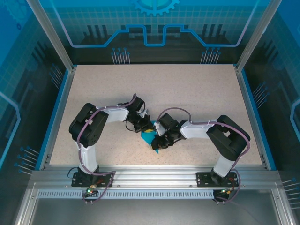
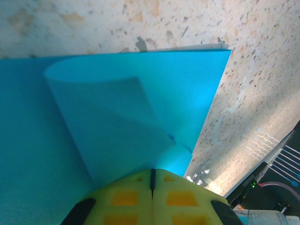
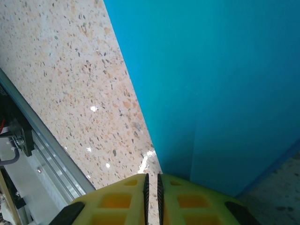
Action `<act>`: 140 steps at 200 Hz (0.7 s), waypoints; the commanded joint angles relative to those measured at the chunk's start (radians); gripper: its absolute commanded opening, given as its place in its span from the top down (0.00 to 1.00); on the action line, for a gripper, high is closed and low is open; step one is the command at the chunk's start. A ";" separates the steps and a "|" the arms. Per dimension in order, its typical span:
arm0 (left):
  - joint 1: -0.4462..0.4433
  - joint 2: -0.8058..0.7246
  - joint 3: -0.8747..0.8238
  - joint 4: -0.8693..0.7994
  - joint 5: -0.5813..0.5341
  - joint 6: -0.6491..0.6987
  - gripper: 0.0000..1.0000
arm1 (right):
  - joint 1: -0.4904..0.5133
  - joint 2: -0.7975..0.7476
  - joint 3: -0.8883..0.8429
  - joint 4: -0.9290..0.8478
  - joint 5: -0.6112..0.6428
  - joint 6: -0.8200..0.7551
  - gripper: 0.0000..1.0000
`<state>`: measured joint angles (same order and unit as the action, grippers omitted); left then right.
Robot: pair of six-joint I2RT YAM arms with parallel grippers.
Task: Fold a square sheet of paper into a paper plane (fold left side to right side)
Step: Fourth fold the wing at the center of the table.
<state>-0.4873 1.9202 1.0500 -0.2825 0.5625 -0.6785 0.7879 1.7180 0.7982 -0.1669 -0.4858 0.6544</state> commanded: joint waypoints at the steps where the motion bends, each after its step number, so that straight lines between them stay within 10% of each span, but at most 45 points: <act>1: -0.003 0.031 -0.039 -0.097 -0.064 -0.001 1.00 | 0.020 0.018 -0.026 -0.054 0.024 0.002 0.85; 140: -0.002 0.058 -0.031 -0.109 -0.099 0.002 1.00 | 0.062 -0.059 -0.104 -0.113 0.041 0.028 0.85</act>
<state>-0.4900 1.9202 1.0500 -0.3016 0.5690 -0.6781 0.8139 1.6733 0.7395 -0.1413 -0.4362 0.6632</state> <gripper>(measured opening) 0.060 0.150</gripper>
